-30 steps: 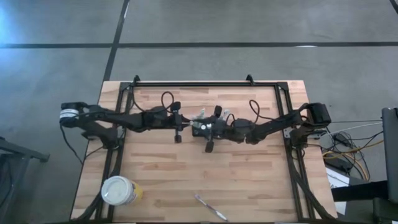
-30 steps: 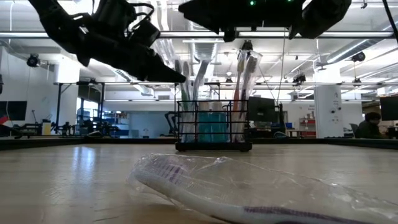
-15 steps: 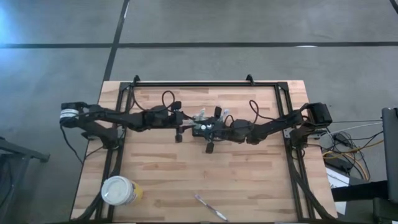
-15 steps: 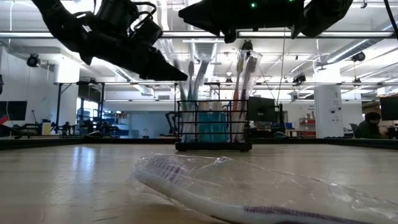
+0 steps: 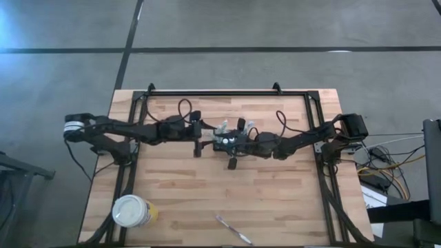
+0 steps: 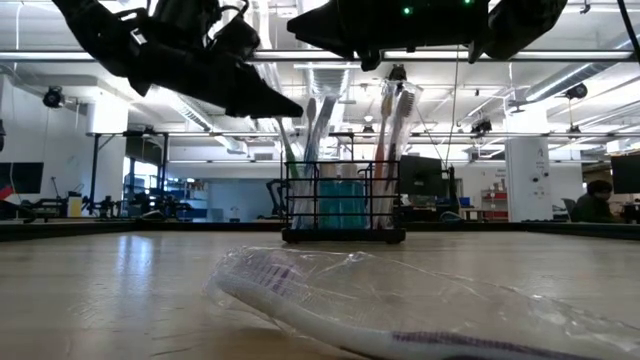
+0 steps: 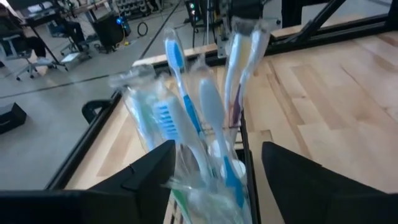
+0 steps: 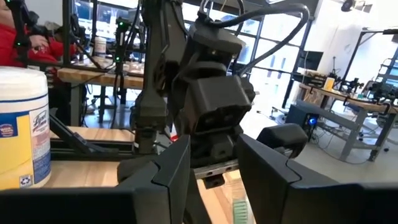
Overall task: Pick & Place toothbrushing station
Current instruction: Put the green toothbrush into the wire organizer, then put the purple toothbrush into the wire organizer
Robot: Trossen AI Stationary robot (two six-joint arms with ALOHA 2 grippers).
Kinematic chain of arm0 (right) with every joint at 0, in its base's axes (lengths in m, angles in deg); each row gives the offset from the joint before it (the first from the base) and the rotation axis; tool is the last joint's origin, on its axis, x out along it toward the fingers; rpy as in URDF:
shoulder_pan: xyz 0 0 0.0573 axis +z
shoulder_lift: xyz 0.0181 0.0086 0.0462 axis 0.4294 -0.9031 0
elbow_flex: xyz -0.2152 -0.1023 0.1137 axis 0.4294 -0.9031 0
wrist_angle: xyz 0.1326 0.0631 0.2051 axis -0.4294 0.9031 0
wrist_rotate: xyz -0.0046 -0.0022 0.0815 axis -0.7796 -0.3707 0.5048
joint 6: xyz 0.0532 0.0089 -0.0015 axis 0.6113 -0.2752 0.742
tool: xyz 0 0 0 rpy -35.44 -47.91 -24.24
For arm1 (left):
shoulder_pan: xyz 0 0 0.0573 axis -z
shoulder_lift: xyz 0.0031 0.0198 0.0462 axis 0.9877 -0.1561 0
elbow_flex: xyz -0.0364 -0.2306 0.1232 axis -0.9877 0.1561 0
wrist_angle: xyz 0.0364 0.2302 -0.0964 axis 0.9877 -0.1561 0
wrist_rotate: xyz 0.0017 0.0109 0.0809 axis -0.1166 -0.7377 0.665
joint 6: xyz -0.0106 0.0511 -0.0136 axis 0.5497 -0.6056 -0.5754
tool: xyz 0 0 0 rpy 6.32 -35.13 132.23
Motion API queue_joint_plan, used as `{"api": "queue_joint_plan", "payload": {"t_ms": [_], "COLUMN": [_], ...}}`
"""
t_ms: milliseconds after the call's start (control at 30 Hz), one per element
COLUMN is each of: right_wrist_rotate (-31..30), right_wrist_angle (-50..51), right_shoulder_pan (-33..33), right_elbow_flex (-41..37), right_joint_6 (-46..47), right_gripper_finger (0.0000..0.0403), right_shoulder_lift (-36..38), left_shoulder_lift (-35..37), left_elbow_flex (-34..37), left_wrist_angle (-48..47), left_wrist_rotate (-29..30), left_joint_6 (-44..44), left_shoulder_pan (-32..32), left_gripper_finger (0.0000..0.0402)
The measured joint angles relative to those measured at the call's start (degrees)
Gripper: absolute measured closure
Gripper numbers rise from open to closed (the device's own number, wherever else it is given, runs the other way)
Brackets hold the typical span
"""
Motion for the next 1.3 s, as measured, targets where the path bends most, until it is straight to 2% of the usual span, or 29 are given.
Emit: {"api": "queue_joint_plan", "payload": {"t_ms": [433,567,767,900,1133,1233,1300], "right_wrist_rotate": [0.0,0.0,0.0,0.0,0.3,2.2,6.9], "right_wrist_angle": [1.1,3.6,14.6,19.8,17.5,16.4,16.5], "right_shoulder_pan": [0.1,0.7,3.0,5.3,7.9,7.6,6.6], "right_elbow_flex": [0.0,-0.1,-0.1,-0.7,-7.4,-12.2,-15.4], "right_joint_6": [0.2,0.2,0.1,0.9,1.1,2.3,2.9], "right_gripper_finger": [0.0269,0.0277,0.0294,0.0311,0.0343,0.0354,0.0362], "right_shoulder_lift": [0.0,1.5,8.5,14.1,24.4,30.5,35.0], "left_shoulder_lift": [6.3,13.8,30.5,41.0,54.7,59.1,61.5], "left_elbow_flex": [-0.9,-1.6,-2.4,-0.8,6.5,10.0,11.6], "left_wrist_angle": [-3.2,-10.7,-25.8,-33.3,-38.5,-38.8,-38.2], "left_wrist_rotate": [-1.7,-3.3,-3.6,-3.5,-3.5,-3.5,-3.6], "left_joint_6": [-1.3,-2.4,-1.5,0.7,4.5,5.3,6.2], "left_shoulder_pan": [0.0,0.2,0.2,0.2,0.2,0.2,0.2], "left_gripper_finger": [0.0154,0.0154,0.0164,0.0218,0.0375,0.0392,0.0391]}}
